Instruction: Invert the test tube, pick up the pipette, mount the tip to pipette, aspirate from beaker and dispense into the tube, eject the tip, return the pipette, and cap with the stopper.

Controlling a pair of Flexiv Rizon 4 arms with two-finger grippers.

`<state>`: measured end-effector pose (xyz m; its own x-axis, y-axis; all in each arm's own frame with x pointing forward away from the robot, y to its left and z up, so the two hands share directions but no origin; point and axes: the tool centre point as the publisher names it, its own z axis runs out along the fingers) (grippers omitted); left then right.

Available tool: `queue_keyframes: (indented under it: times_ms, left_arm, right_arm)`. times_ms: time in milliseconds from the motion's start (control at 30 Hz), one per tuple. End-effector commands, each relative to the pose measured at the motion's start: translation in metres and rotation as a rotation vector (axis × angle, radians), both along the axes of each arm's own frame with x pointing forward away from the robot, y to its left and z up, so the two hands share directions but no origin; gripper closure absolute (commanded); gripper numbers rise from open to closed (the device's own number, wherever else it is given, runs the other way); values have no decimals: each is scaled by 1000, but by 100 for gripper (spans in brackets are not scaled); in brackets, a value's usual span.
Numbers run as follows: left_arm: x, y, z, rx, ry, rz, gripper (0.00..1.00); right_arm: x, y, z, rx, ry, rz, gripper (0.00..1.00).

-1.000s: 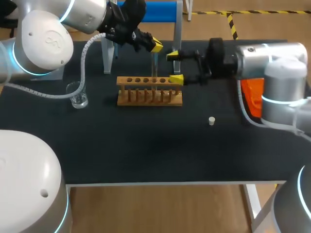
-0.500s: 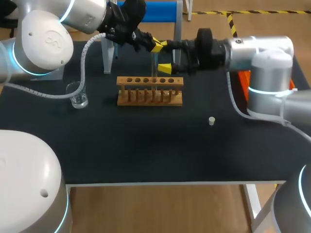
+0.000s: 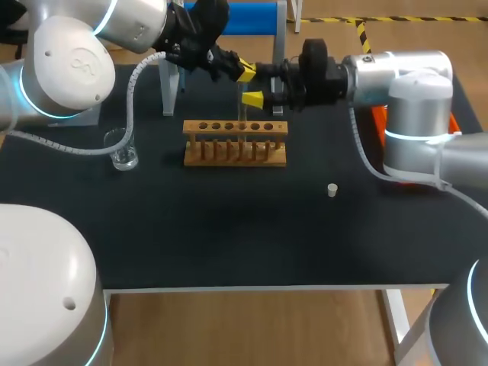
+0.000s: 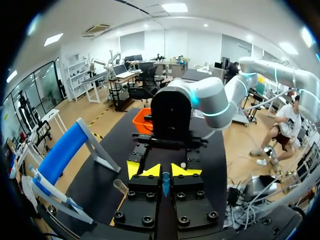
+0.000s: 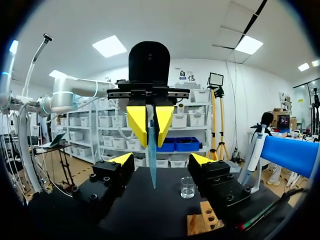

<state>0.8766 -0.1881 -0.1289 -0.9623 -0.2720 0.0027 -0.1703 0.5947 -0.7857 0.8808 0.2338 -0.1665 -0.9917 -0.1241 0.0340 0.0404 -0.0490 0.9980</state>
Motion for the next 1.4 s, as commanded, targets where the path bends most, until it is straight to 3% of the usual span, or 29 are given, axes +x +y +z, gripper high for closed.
queue_keyframes:
  times_ms: [33, 167, 633, 700, 733, 767, 833, 1133, 1333, 1367, 1400]
  left_arm:
    - [0, 0, 2, 6, 4, 0, 100]
    - [0, 0, 2, 6, 4, 0, 100]
    - [0, 0, 2, 6, 4, 0, 100]
    - [0, 0, 2, 6, 4, 0, 100]
    - [0, 0, 2, 6, 4, 0, 100]
    - [0, 0, 2, 6, 4, 0, 100]
    - [0, 0, 2, 6, 4, 0, 100]
    - [0, 0, 2, 6, 4, 0, 100]
    - [0, 0, 2, 6, 4, 0, 100]
    - [0, 0, 2, 6, 4, 0, 38]
    - [0, 0, 2, 6, 4, 0, 0]
  right_arm:
    - [-3, 1, 1, 1, -2, 6, 42]
    - [-6, 2, 2, -1, -6, 12, 50]
    - [-15, 5, 5, -8, -19, 25, 58]
    - [-16, 5, 5, -7, -20, 26, 64]
    - [-16, 5, 5, -7, -20, 26, 69]
    - [-16, 5, 5, -6, -20, 28, 81]
    - [-17, 4, 5, -5, -20, 29, 88]
    - [-18, 0, 5, -7, -22, 31, 100]
    - [-19, -2, 6, -5, -22, 33, 100]
    - [-19, -2, 6, -4, -21, 33, 100]
    - [-20, -3, 5, -4, -20, 33, 100]
